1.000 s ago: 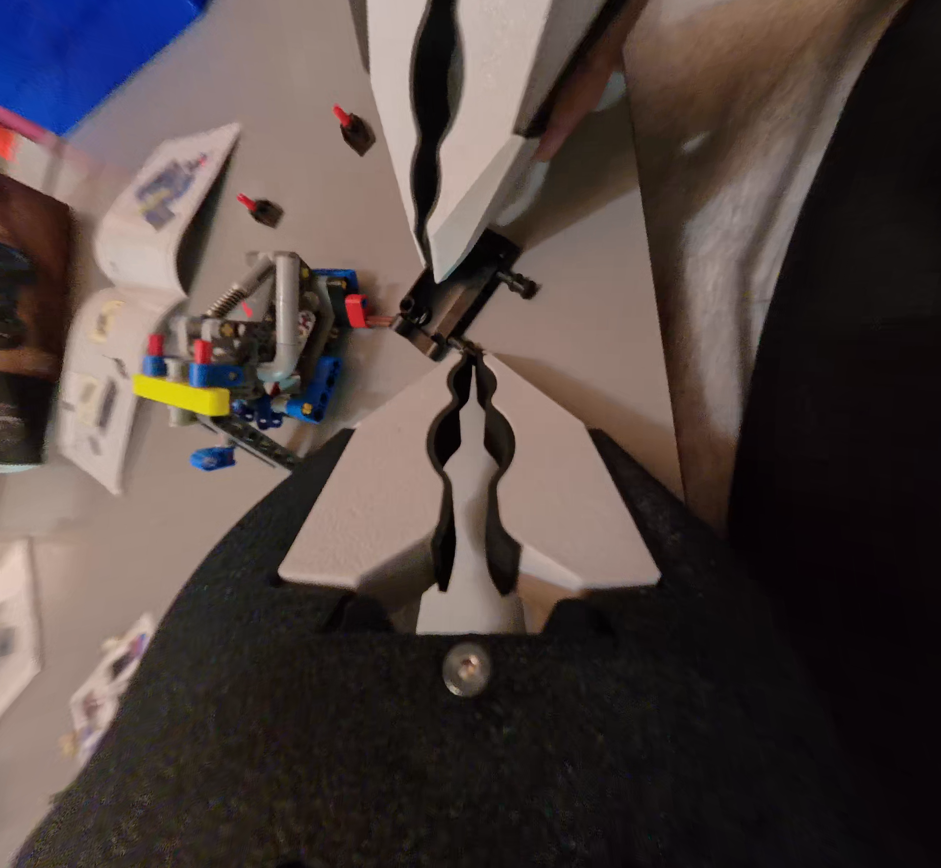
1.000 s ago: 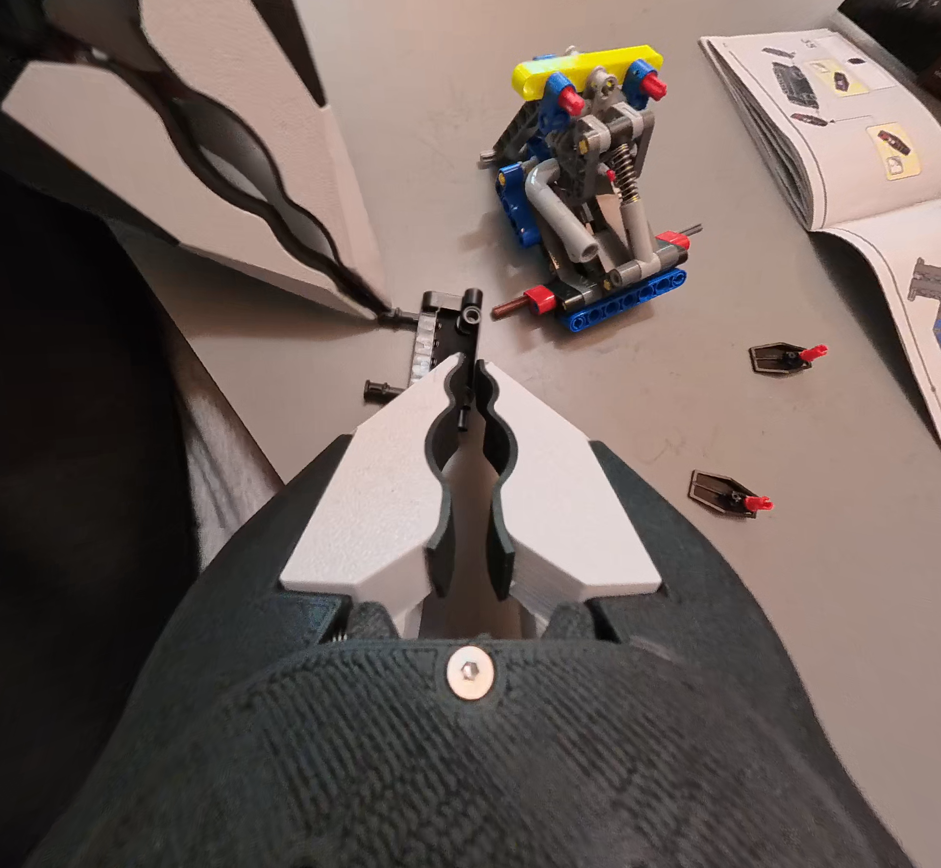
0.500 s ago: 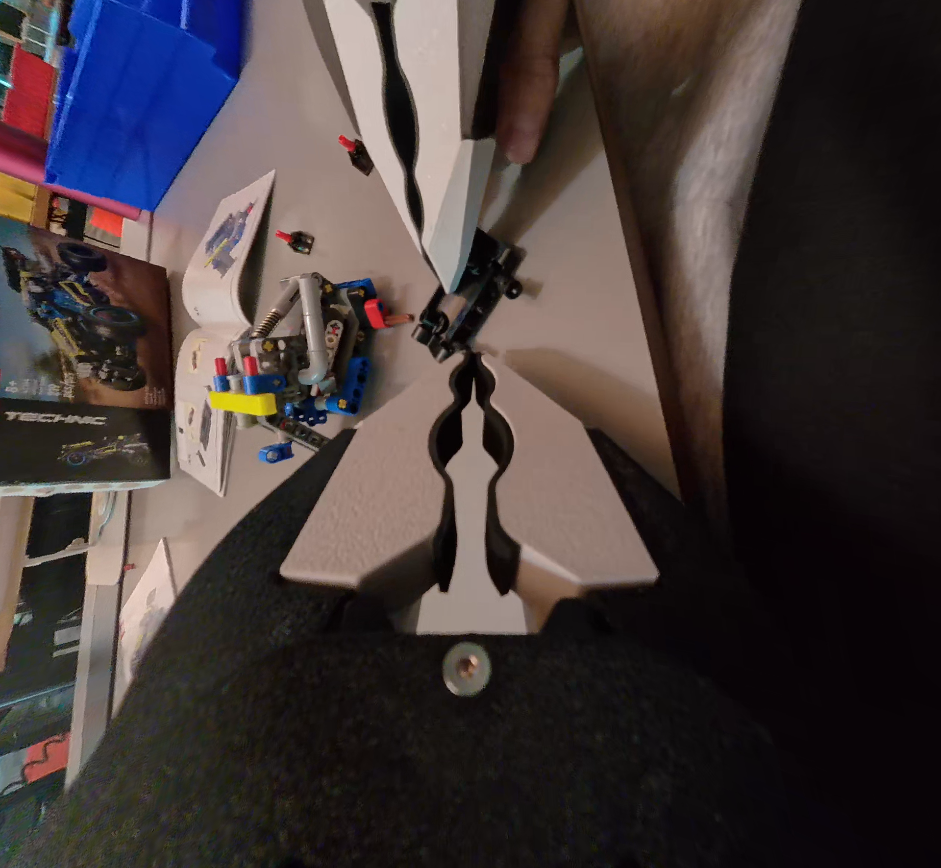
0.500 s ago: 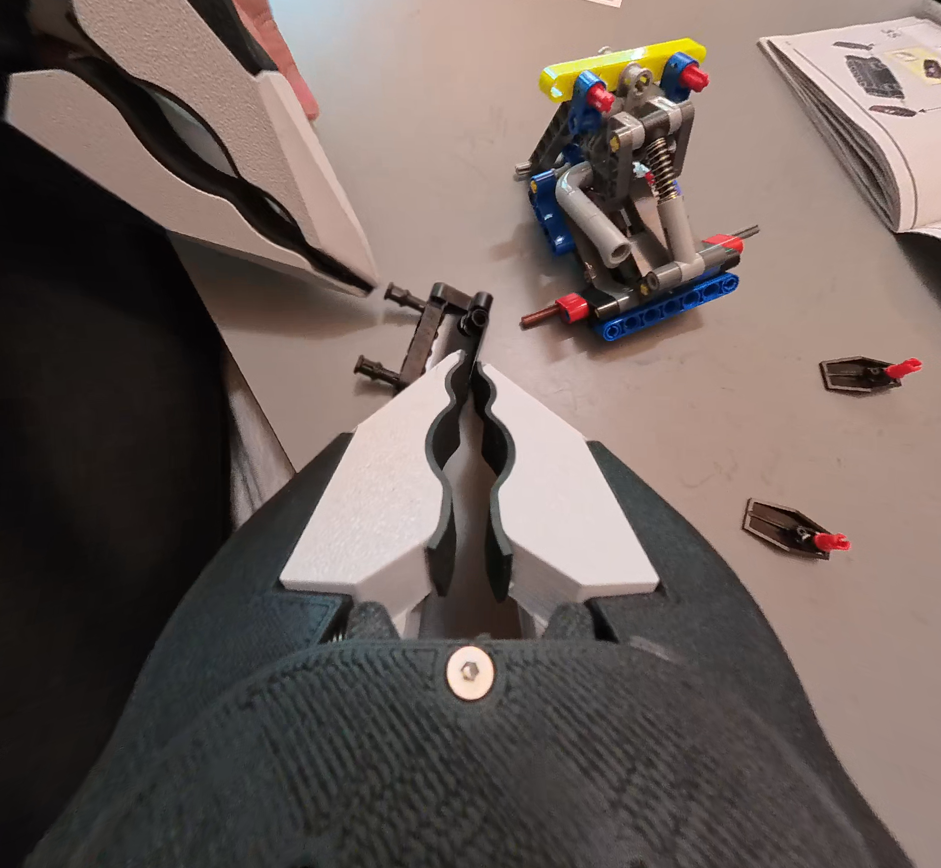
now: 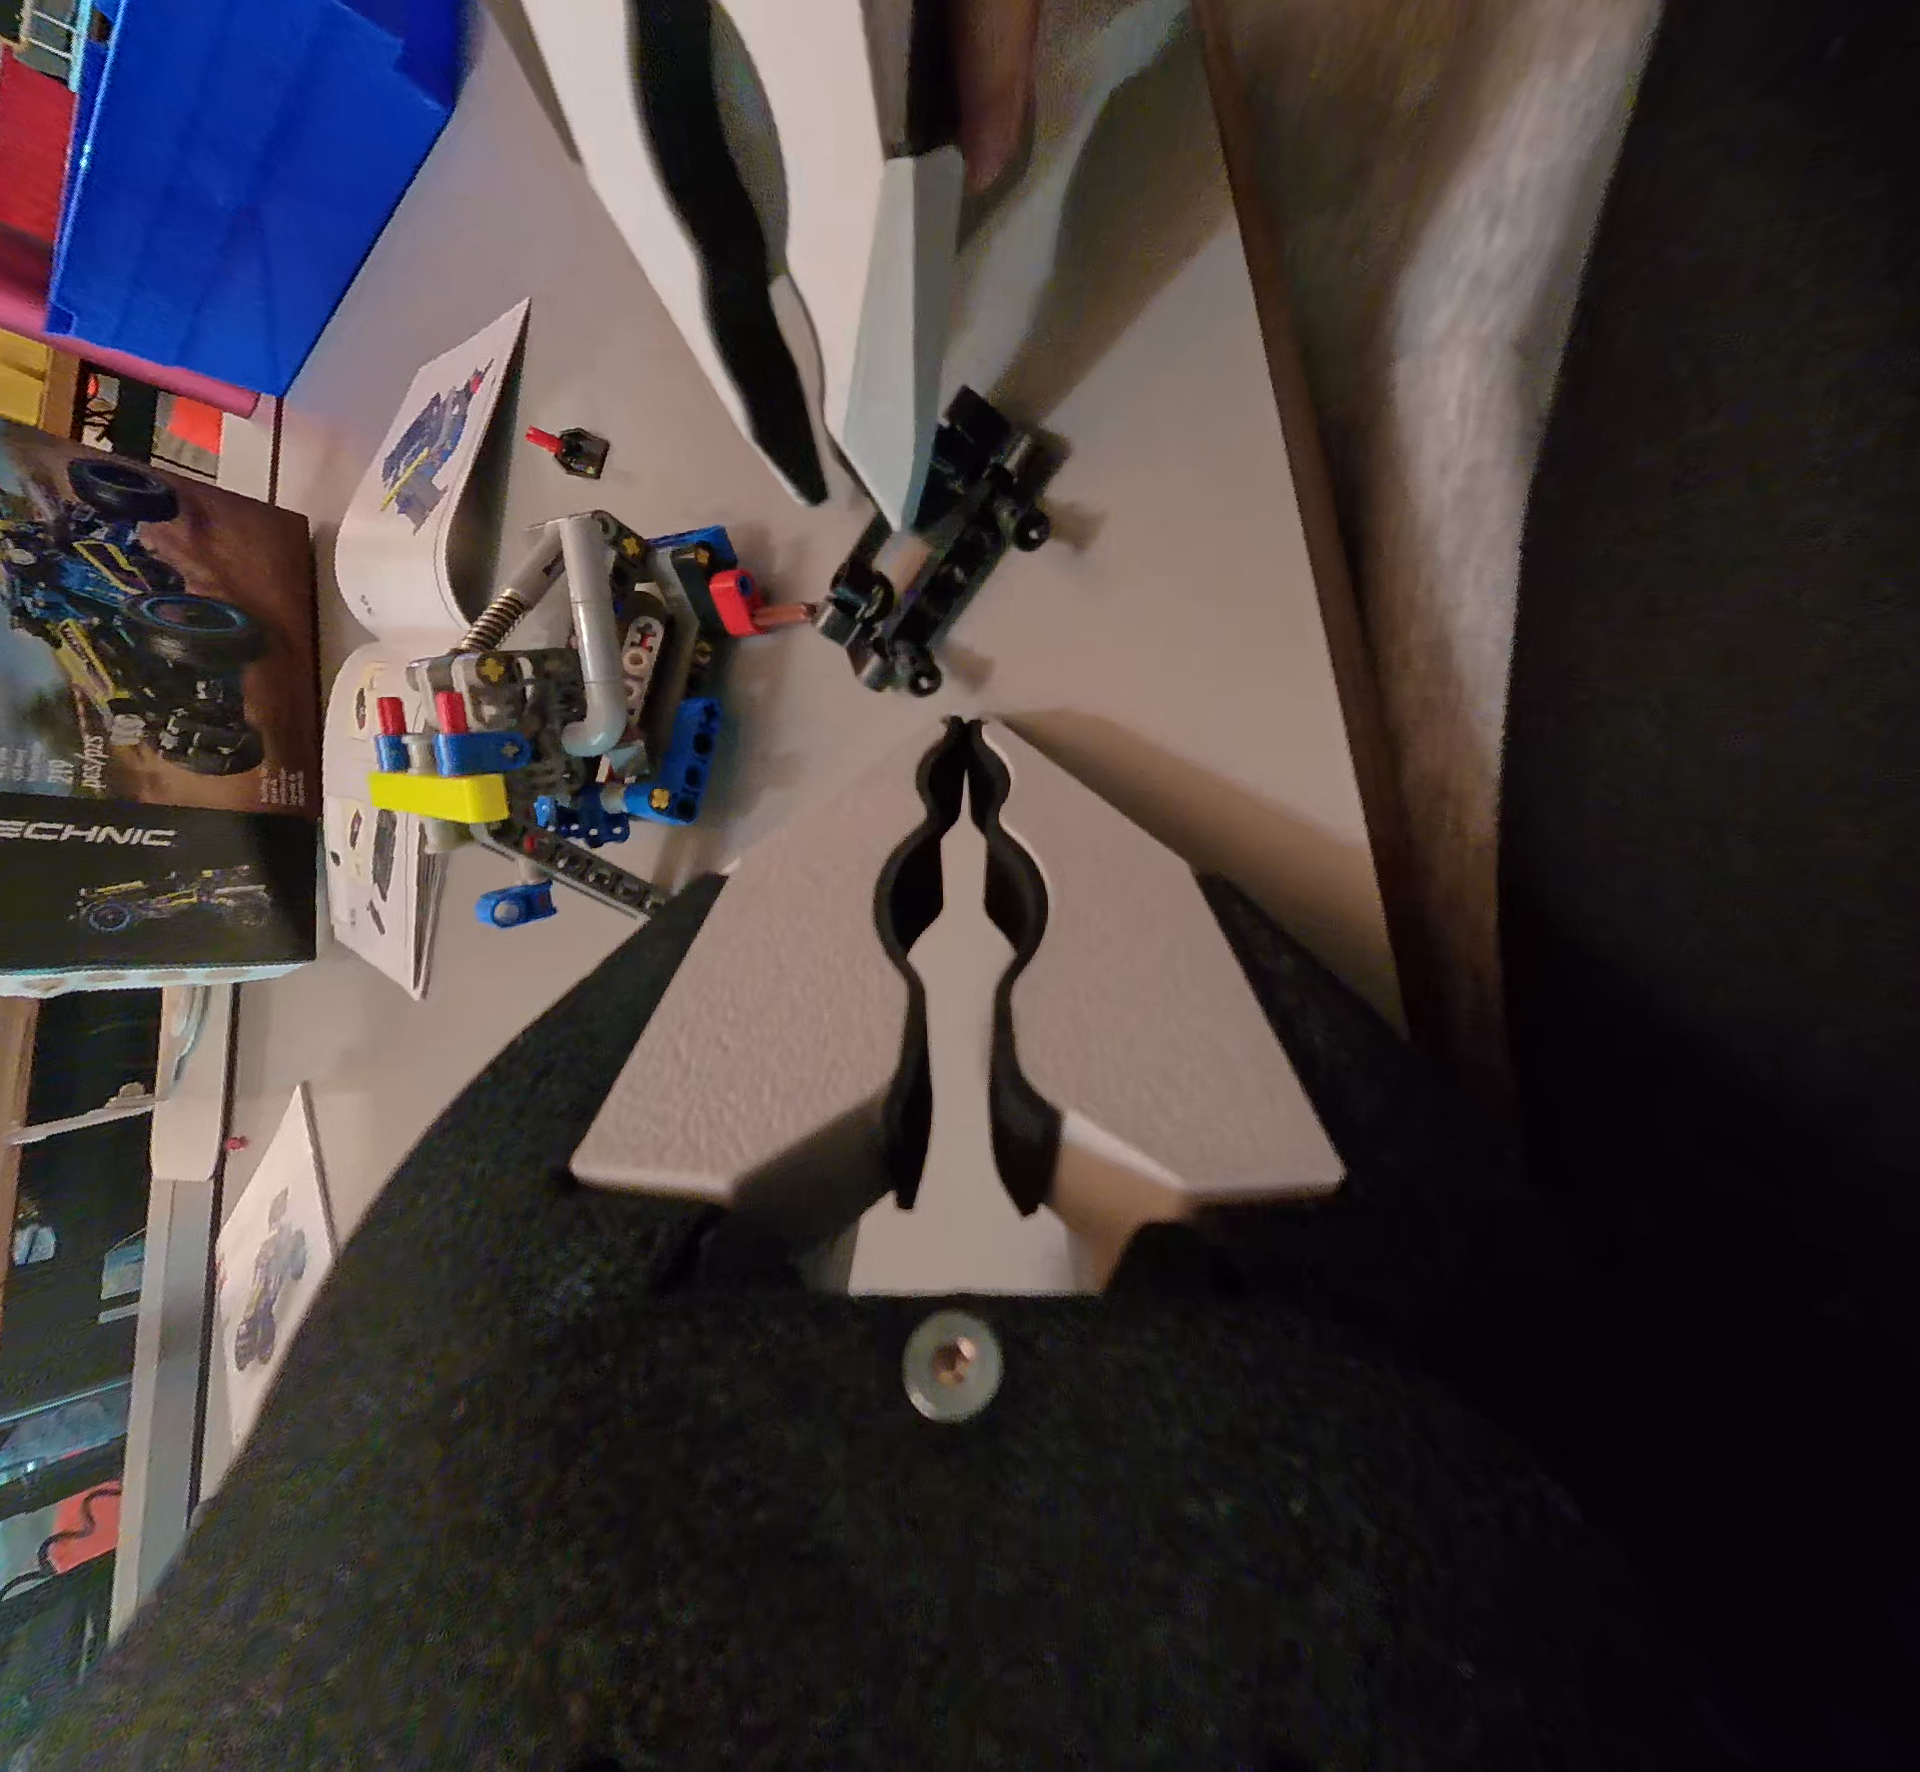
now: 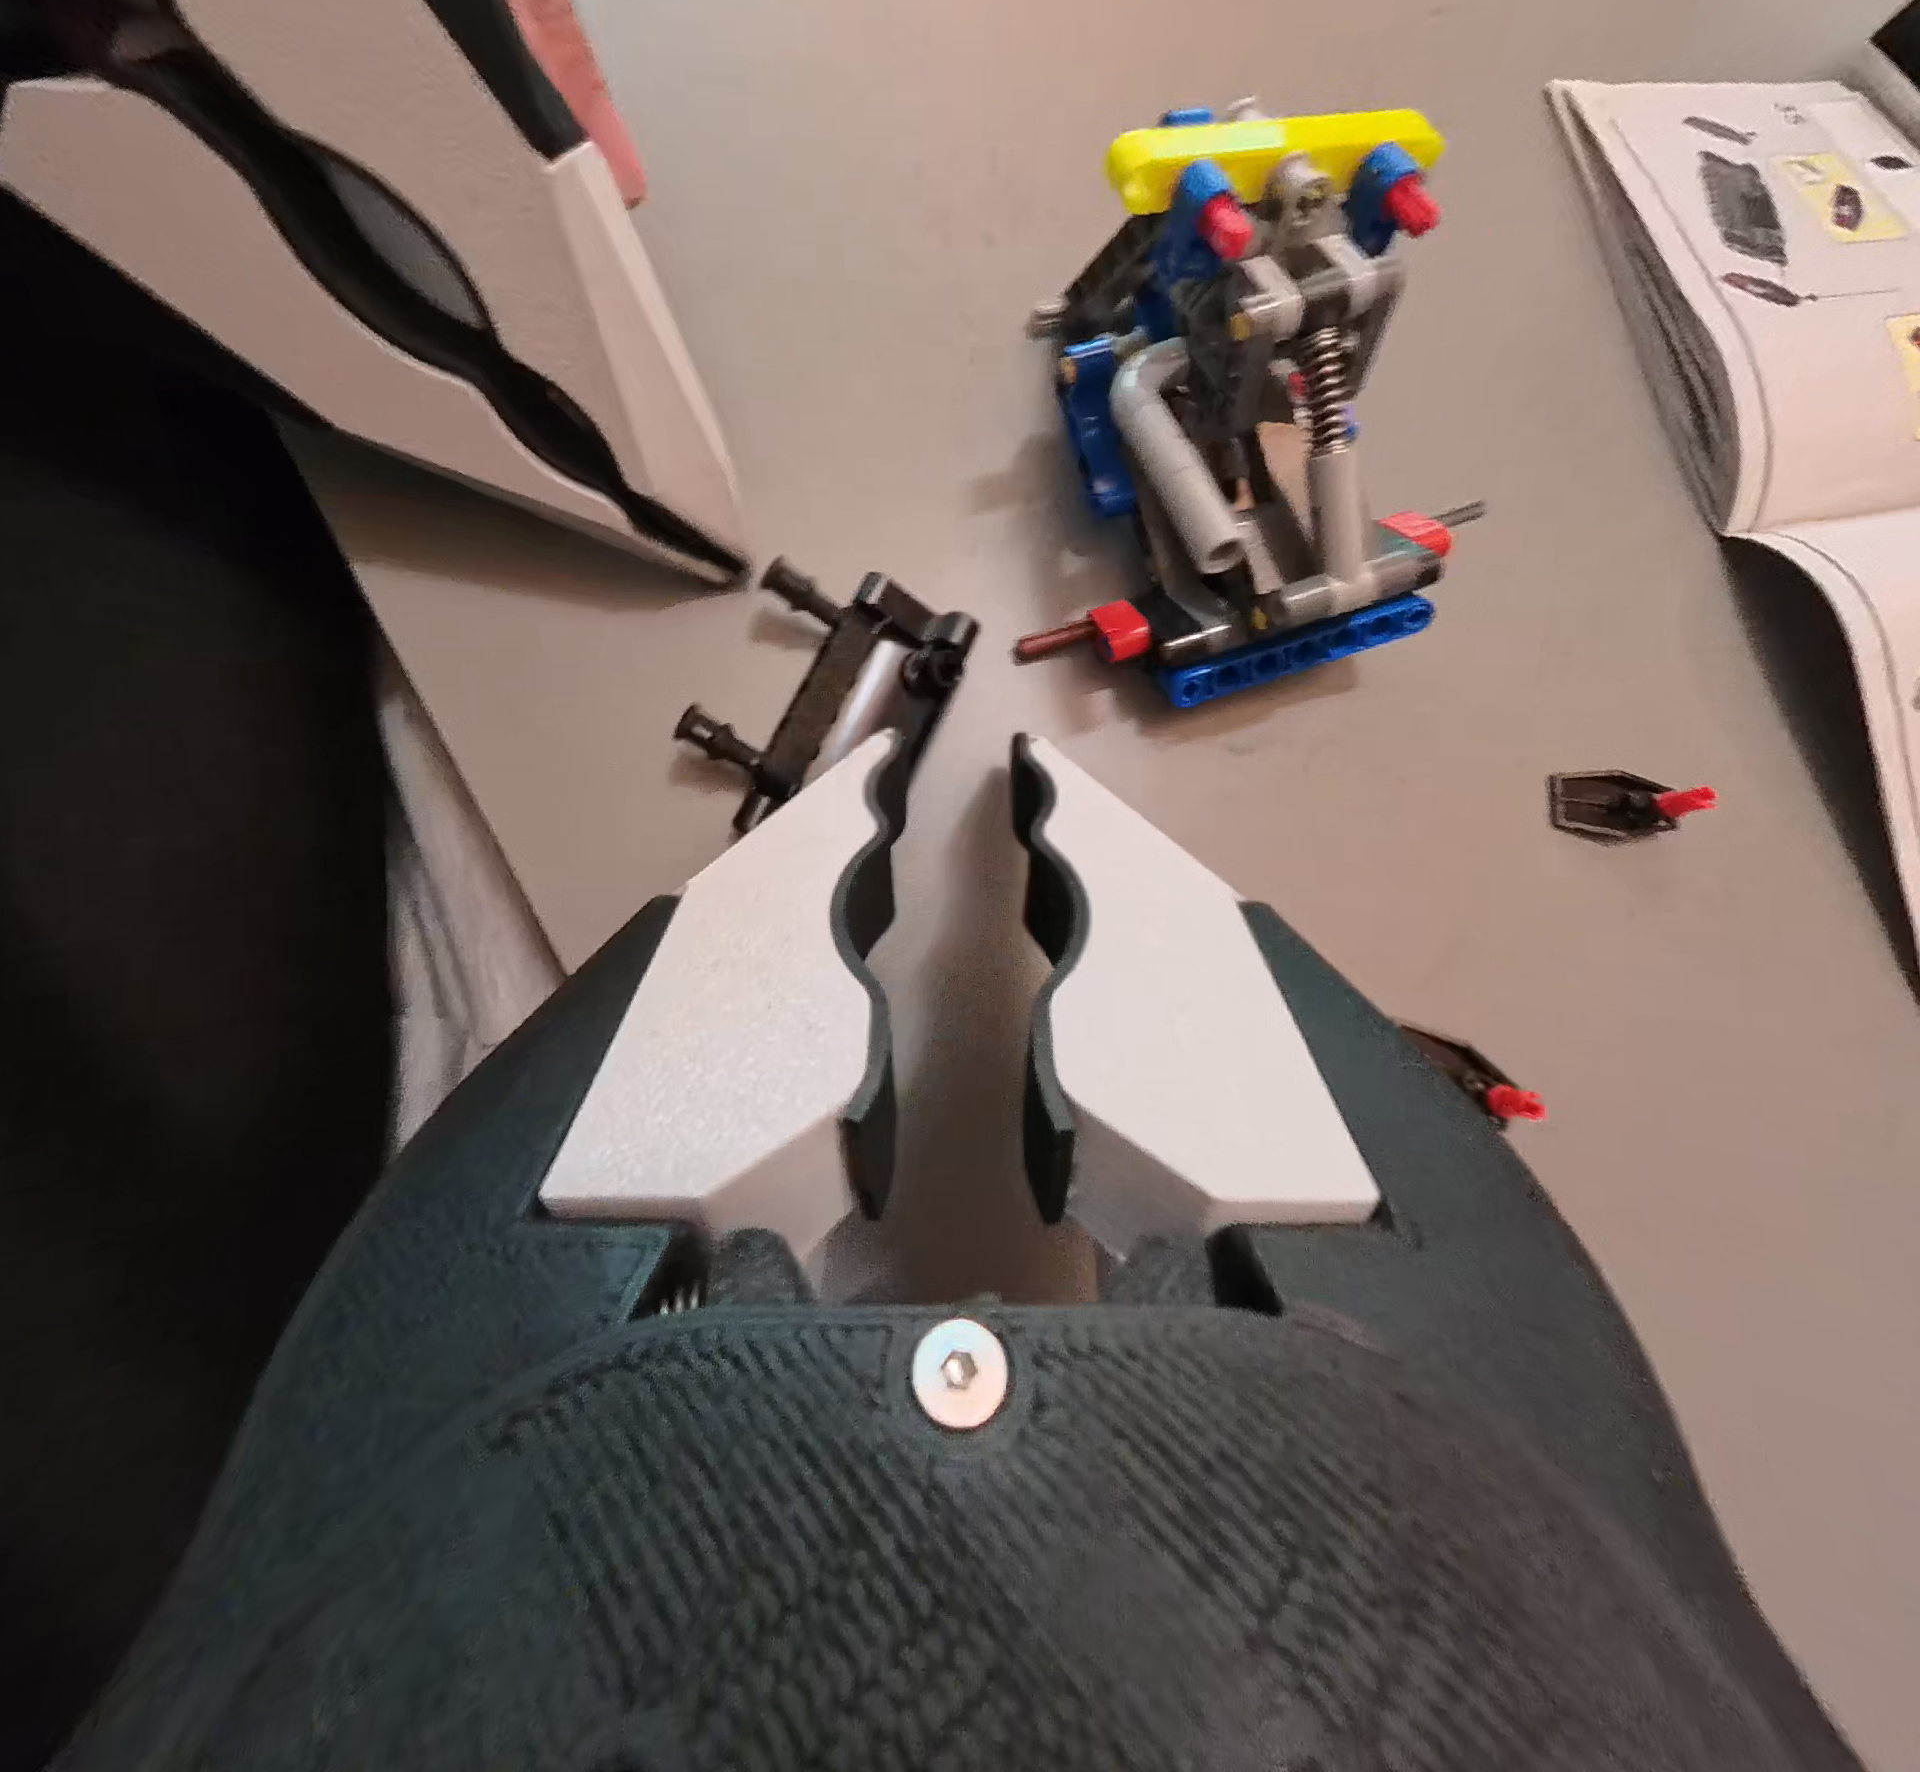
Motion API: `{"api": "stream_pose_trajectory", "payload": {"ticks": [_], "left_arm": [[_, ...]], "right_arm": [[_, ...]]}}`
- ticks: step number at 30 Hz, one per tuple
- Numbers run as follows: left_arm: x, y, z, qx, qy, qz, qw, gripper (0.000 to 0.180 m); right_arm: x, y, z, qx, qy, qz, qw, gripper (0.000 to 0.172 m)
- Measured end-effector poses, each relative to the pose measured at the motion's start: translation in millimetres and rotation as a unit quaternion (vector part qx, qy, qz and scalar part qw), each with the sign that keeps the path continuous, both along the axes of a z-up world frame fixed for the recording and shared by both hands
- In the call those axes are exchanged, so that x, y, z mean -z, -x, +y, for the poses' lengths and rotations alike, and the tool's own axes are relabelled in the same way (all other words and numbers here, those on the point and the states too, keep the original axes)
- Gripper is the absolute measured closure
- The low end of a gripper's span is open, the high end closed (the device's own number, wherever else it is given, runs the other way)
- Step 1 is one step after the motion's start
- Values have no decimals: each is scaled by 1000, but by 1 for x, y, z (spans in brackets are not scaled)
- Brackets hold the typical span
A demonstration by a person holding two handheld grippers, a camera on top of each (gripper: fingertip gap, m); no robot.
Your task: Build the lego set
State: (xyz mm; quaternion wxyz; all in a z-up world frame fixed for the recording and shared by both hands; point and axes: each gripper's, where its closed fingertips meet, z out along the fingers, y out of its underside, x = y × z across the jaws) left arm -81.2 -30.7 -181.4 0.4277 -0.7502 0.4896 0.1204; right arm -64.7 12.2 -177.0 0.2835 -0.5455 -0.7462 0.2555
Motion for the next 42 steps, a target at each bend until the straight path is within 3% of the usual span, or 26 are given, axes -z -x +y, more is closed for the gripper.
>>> {"api": "stream_pose_trajectory", "payload": {"ticks": [7,10,13,29,34,42], "left_arm": [[-5,2,0,-7,-4,-29,1000,180],[-15,0,0,-4,-24,-46,999,180],[-11,-3,0,1,-19,-45,999,180],[-7,-8,-6,19,-23,-36,999,180],[-17,3,-5,-4,-27,-56,998,177],[-7,-1,-4,7,-6,-59,998,176]], "right_arm": [[4,6,-8,-15,66,-34,997,152],[5,8,-12,-22,76,-36,996,162],[2,9,-20,-43,64,-28,997,170],[3,10,-16,-37,-97,8,995,172],[3,9,-17,-38,-89,10,995,172],[2,11,-19,-44,-80,18,996,172]]}}
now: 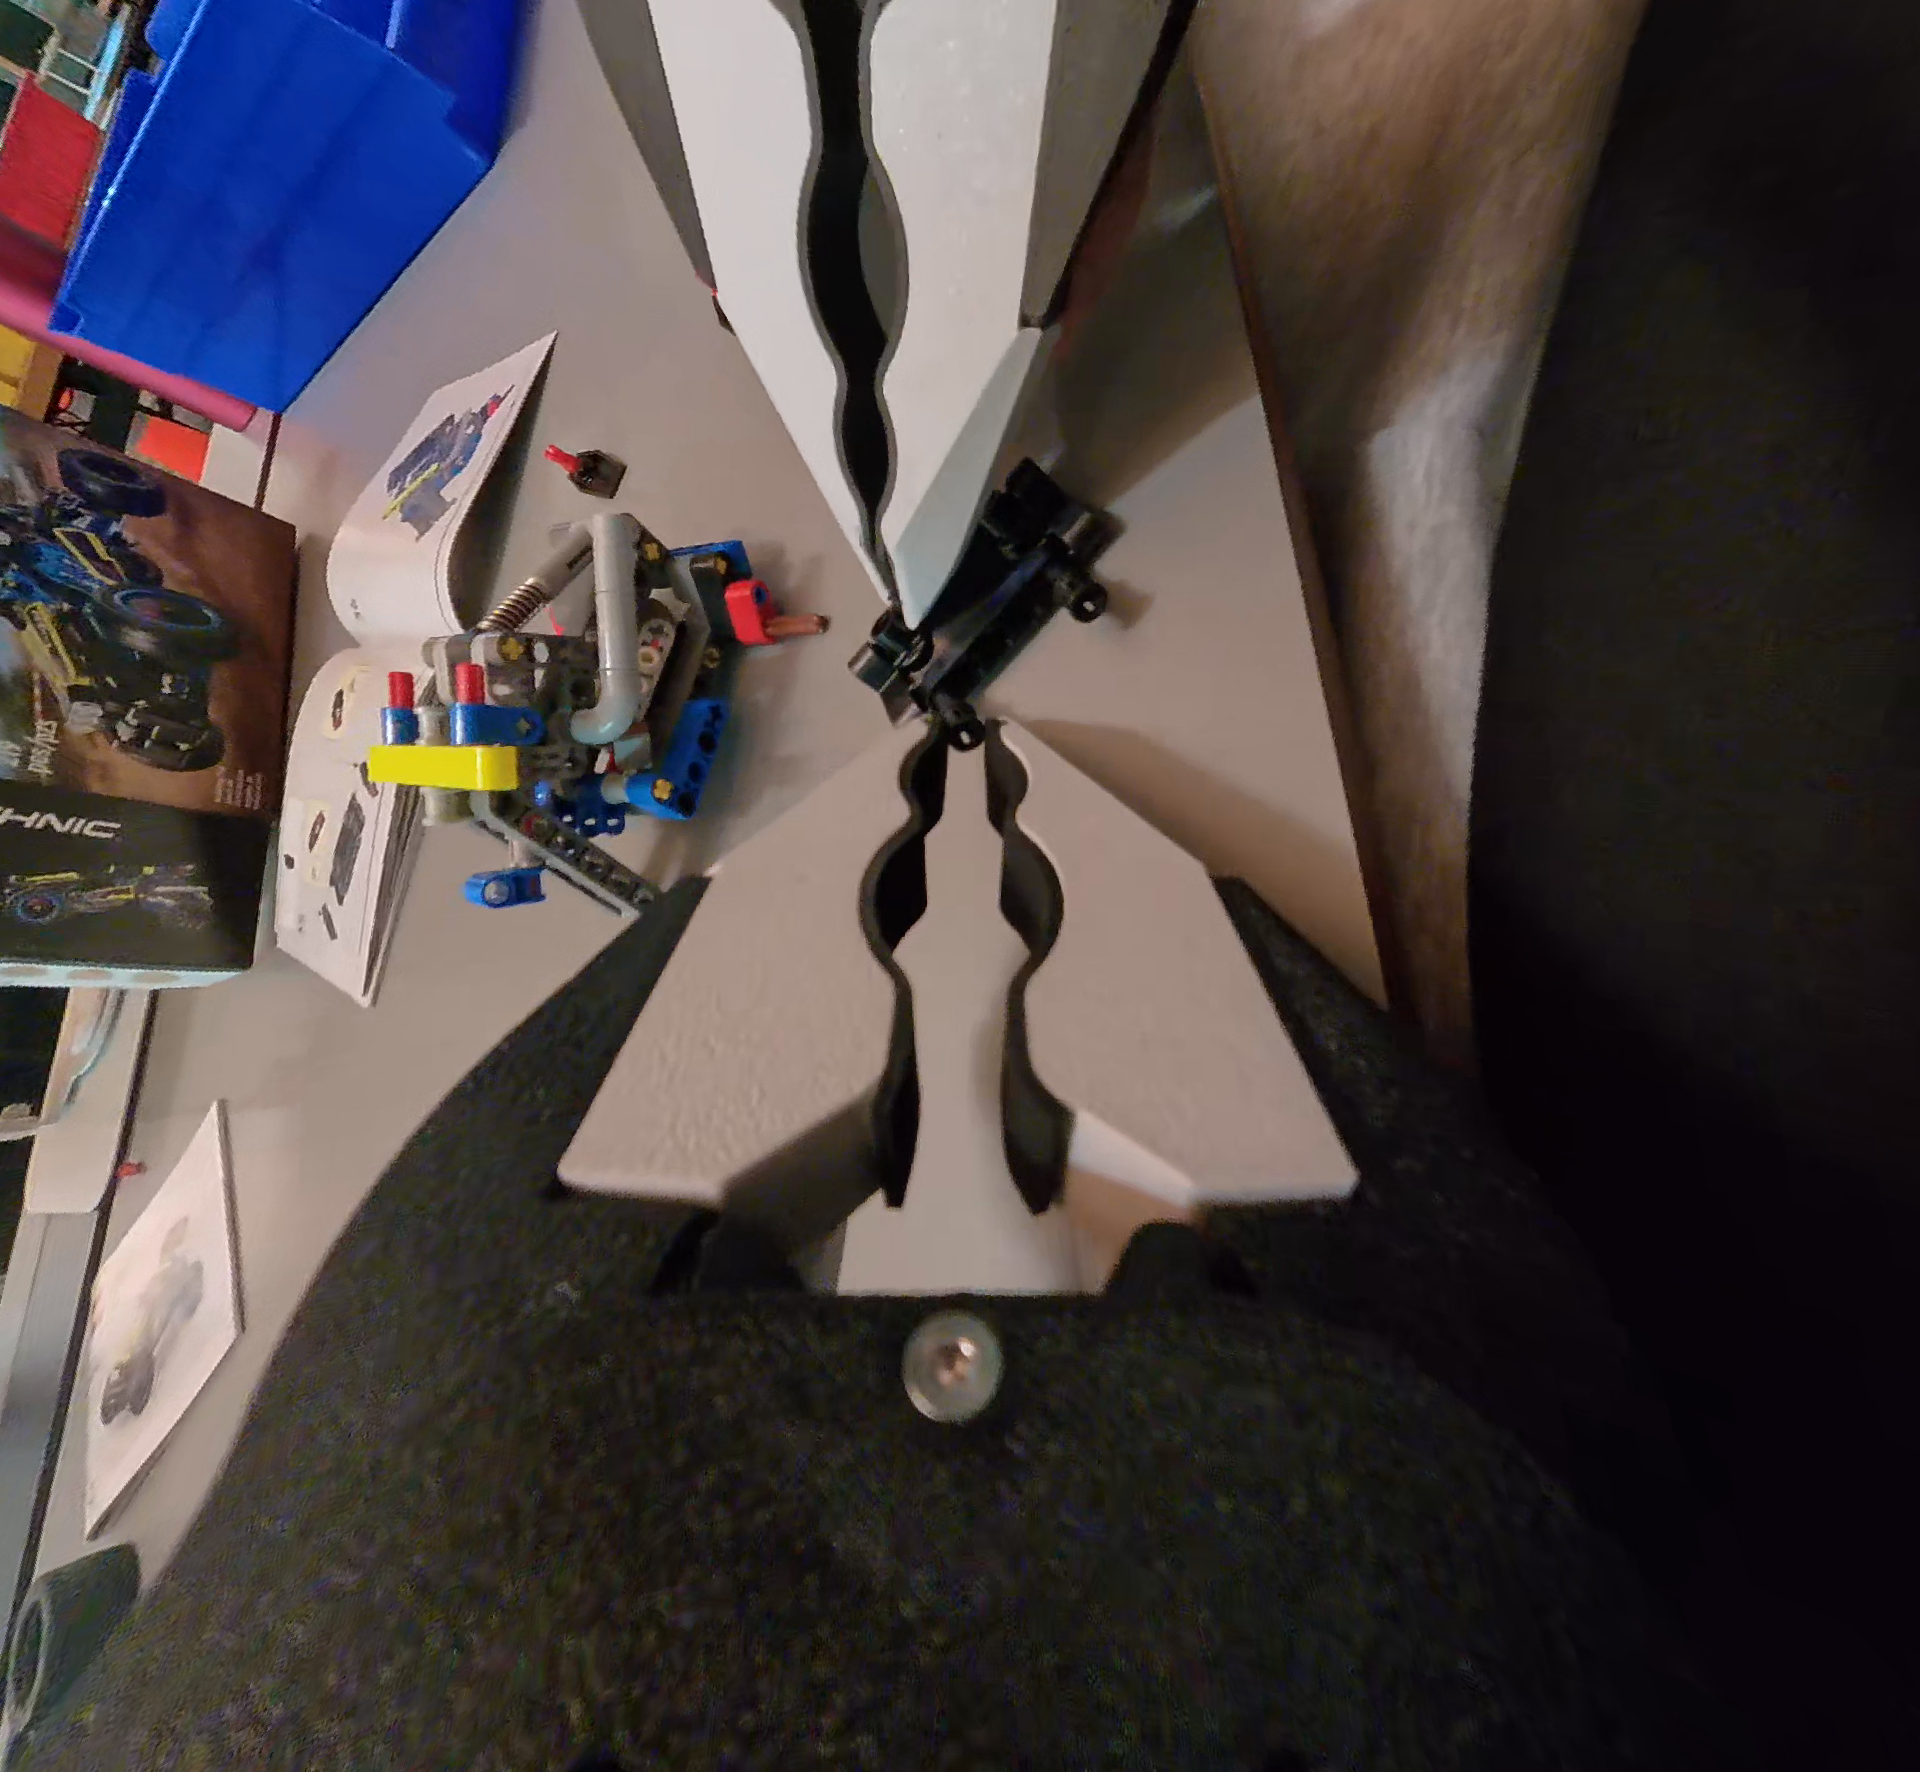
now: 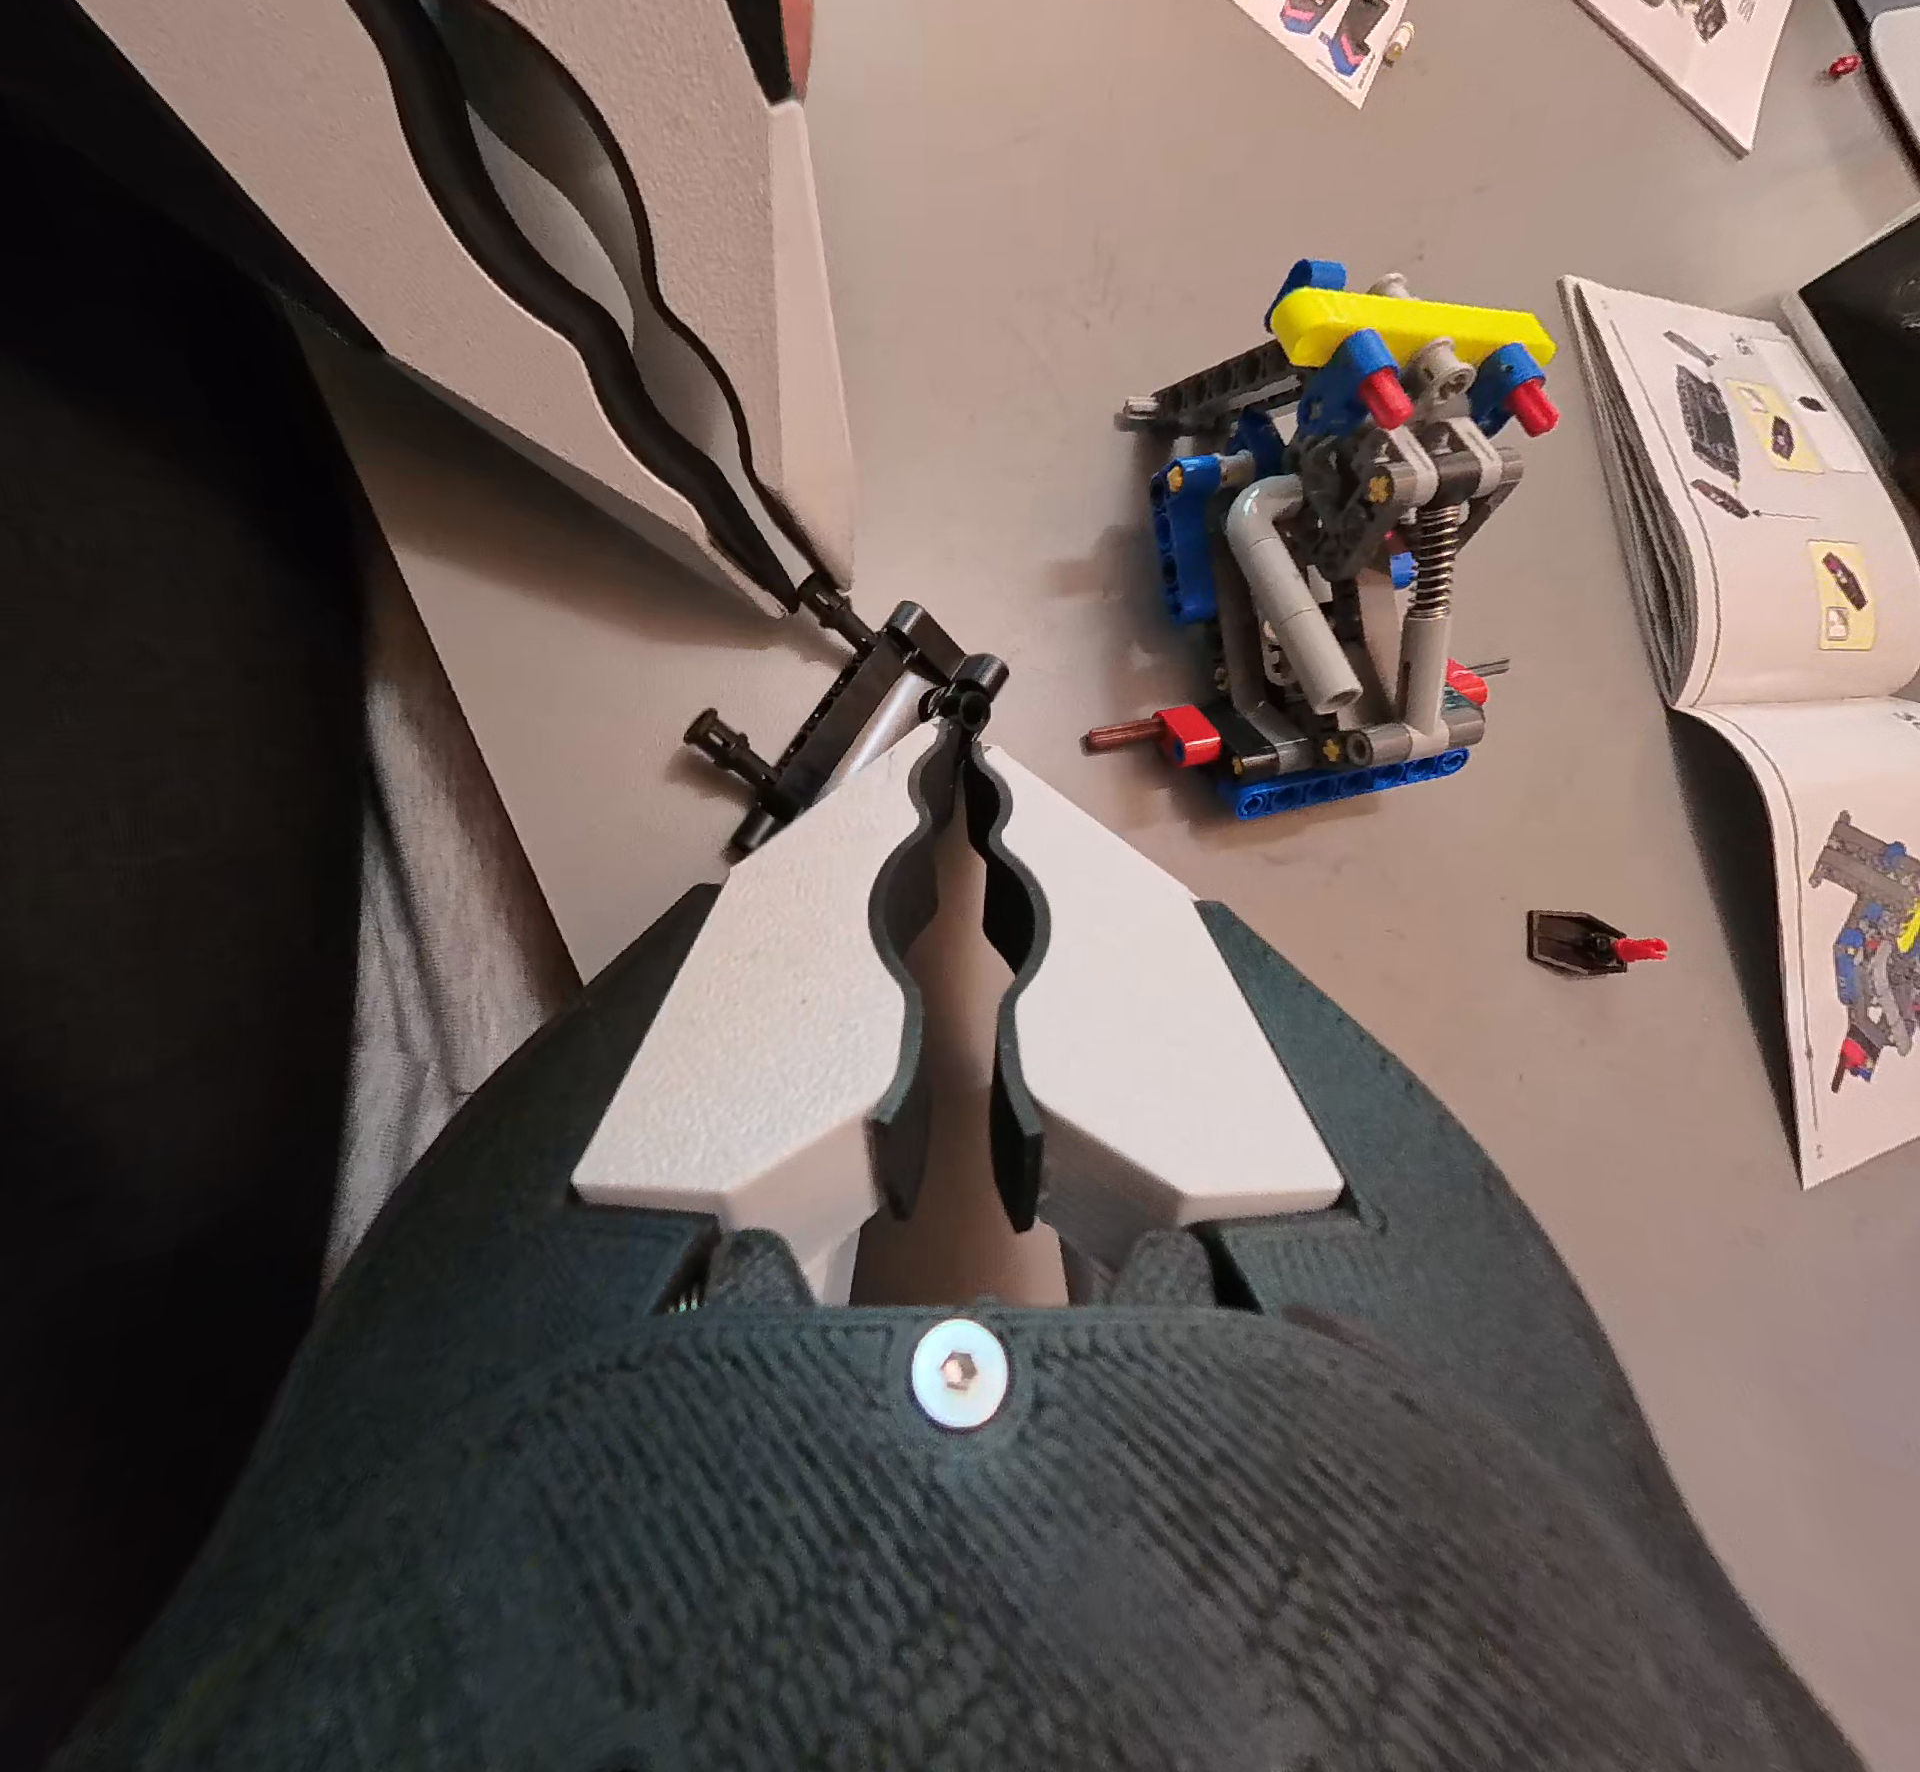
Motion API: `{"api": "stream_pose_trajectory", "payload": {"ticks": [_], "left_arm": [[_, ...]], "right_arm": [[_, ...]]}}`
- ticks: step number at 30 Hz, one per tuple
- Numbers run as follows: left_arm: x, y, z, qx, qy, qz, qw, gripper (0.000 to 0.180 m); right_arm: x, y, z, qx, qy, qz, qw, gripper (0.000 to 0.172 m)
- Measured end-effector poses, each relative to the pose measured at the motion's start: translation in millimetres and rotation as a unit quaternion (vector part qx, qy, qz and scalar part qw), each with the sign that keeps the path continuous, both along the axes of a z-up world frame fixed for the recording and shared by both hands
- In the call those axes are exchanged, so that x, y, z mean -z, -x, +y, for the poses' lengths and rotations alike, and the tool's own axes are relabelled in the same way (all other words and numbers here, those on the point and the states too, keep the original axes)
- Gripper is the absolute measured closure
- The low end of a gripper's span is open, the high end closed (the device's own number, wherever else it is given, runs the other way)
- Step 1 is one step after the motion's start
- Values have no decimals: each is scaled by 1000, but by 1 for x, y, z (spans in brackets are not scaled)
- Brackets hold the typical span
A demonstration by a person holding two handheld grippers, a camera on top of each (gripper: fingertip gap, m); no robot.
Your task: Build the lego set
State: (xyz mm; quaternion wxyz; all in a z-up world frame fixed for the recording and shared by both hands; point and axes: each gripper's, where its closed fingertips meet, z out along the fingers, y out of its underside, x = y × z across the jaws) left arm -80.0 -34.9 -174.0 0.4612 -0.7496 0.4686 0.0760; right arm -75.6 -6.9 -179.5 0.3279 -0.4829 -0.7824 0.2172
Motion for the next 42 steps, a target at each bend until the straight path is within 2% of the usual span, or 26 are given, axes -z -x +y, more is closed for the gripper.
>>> {"api": "stream_pose_trajectory", "payload": {"ticks": [7,10,13,17,23,27,31,33,36,42], "left_arm": [[4,-2,-2,31,4,63,997,176],[5,-2,-3,54,-12,114,992,176],[5,-3,-5,75,-9,131,989,177],[6,-3,-6,84,25,109,990,177],[6,-3,-7,69,115,40,990,179],[6,-2,-6,52,132,32,989,180],[4,-3,-5,21,174,-47,983,179],[3,1,-4,2,181,-68,981,180],[7,1,-7,-13,187,-72,980,180],[8,0,-7,3,103,31,994,180]], "right_arm": [[-3,4,-1,10,41,20,999,172],[-3,4,0,4,21,18,1000,172],[-3,5,-1,-3,6,20,1000,172],[-3,6,0,-8,-15,24,1000,172],[-4,8,-1,-11,-33,32,999,171],[-4,9,-1,-4,-19,40,999,171],[-3,8,-1,-10,-60,34,998,171],[-2,7,0,-5,-53,37,998,172],[-4,8,-3,-15,-47,57,997,172],[-5,8,-4,-9,-17,67,998,172]]}}
